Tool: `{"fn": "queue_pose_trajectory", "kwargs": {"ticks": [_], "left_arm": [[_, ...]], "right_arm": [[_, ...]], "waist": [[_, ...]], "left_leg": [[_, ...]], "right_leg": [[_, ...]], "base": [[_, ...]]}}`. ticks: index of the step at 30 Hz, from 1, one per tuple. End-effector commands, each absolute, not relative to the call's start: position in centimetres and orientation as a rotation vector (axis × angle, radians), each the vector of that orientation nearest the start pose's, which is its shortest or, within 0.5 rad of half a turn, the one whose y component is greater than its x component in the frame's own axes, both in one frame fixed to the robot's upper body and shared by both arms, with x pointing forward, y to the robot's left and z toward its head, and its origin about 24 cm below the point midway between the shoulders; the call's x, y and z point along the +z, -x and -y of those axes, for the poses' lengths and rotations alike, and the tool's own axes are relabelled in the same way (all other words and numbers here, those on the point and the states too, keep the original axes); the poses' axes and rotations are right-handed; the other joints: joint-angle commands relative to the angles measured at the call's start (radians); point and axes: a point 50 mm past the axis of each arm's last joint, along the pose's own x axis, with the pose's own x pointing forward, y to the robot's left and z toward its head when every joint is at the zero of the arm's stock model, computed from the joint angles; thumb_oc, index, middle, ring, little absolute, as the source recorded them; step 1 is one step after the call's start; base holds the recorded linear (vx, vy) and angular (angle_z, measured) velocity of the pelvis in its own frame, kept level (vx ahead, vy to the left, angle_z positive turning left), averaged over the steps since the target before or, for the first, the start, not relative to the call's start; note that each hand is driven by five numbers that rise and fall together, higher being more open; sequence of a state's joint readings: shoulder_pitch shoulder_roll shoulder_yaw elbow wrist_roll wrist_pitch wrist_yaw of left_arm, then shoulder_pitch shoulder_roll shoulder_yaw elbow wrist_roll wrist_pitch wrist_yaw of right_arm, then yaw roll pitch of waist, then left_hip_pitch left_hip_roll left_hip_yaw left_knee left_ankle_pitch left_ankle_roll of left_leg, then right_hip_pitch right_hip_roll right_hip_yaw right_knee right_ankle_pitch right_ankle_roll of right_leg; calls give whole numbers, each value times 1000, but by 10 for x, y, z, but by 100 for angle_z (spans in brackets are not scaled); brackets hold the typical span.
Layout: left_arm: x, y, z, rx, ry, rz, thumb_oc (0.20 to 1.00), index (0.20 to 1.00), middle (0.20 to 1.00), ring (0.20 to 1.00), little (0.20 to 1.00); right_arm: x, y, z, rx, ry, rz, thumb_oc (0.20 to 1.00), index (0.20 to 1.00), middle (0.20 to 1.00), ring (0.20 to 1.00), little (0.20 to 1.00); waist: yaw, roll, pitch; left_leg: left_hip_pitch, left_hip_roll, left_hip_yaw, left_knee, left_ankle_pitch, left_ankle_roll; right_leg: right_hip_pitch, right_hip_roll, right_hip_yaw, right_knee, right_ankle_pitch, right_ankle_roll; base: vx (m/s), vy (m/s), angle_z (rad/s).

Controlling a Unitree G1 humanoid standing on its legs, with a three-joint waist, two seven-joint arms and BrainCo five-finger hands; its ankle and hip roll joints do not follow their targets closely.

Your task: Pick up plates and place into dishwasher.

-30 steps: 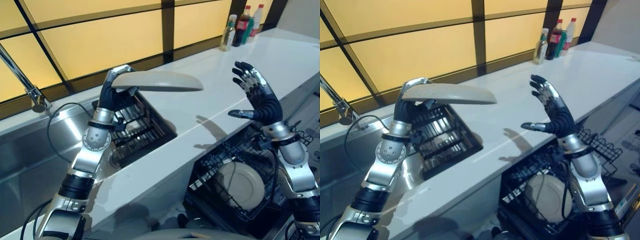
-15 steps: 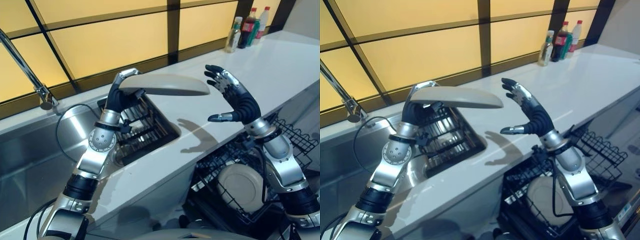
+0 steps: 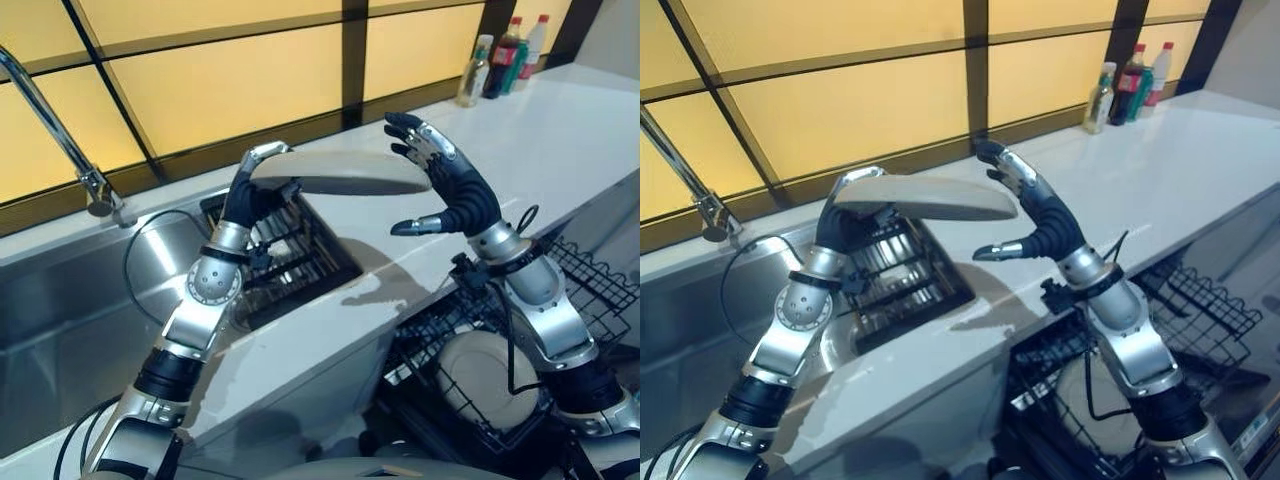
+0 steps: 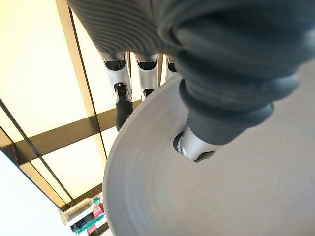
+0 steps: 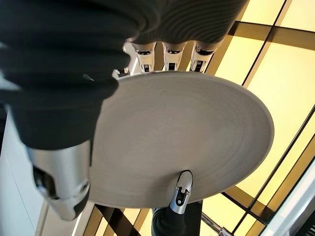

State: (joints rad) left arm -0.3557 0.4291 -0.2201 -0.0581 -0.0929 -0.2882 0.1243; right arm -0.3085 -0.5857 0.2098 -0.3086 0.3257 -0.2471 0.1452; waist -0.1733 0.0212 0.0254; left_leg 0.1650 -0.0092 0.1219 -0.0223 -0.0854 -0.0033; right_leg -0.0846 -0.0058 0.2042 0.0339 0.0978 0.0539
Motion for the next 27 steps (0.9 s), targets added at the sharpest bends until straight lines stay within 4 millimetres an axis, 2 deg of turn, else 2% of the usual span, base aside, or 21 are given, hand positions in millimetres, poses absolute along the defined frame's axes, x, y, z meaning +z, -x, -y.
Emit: {"fn": "queue_pose_trajectory", "kwargs": {"ticks": [1, 8, 9, 10, 11, 12, 13, 20, 27], "left_arm": [[201, -289, -128, -260, -280, 789, 200, 200, 200, 200, 200], [203, -287, -127, -265, -271, 794, 200, 200, 200, 200, 200], [203, -288, -127, -265, -271, 793, 200, 200, 200, 200, 200], [203, -288, -126, -265, -269, 791, 200, 200, 200, 200, 200], [203, -288, -125, -267, -269, 790, 200, 200, 200, 200, 200], [202, -288, -125, -268, -267, 788, 200, 200, 200, 200, 200], [201, -288, -124, -270, -266, 787, 200, 200, 200, 200, 200], [200, -288, -123, -275, -264, 789, 200, 200, 200, 200, 200], [204, -287, -125, -260, -278, 809, 200, 200, 200, 200, 200]], "right_arm": [[237, -250, 129, 554, 191, 897, 1000, 1000, 1000, 1000, 1000], [236, -247, 118, 634, 208, 885, 1000, 1000, 1000, 1000, 1000], [236, -247, 117, 640, 206, 882, 947, 947, 947, 947, 947], [236, -246, 116, 651, 202, 882, 793, 793, 793, 793, 793], [236, -246, 114, 657, 200, 882, 573, 573, 573, 573, 573], [236, -246, 113, 664, 194, 882, 416, 416, 416, 416, 416], [236, -246, 112, 671, 189, 883, 200, 200, 200, 200, 200], [232, -245, 105, 729, 210, 851, 200, 200, 200, 200, 200], [226, -249, 112, 701, 286, 813, 200, 200, 200, 200, 200]], "waist": [[24, -20, -32], [31, -22, -32], [31, -22, -32], [31, -22, -31], [32, -23, -30], [32, -23, -29], [32, -23, -29], [31, -25, -27], [22, -27, -24]], "left_leg": [[-115, -17, -64, 63, -14, 35], [-114, -18, -67, 67, -18, 36], [-114, -18, -68, 67, -19, 36], [-115, -17, -68, 69, -19, 36], [-115, -17, -67, 69, -19, 35], [-115, -17, -67, 70, -19, 36], [-114, -16, -67, 70, -19, 36], [-112, -15, -64, 70, -20, 37], [-109, -12, -57, 68, -19, 36]], "right_leg": [[19, -35, -21, 93, -87, 97], [22, -39, -23, 92, -95, 97], [23, -39, -23, 92, -96, 97], [23, -40, -23, 91, -98, 97], [25, -41, -24, 90, -99, 97], [25, -41, -25, 91, -99, 97], [24, -41, -25, 91, -99, 97], [25, -41, -23, 90, -104, 97], [25, -41, -22, 91, -105, 97]], "base": [[16, 3, 8], [8, 3, 3], [0, 0, 0], [0, 0, 0], [0, 0, 0], [0, 0, 0], [0, 0, 0], [0, 0, 0], [0, 0, 0]]}}
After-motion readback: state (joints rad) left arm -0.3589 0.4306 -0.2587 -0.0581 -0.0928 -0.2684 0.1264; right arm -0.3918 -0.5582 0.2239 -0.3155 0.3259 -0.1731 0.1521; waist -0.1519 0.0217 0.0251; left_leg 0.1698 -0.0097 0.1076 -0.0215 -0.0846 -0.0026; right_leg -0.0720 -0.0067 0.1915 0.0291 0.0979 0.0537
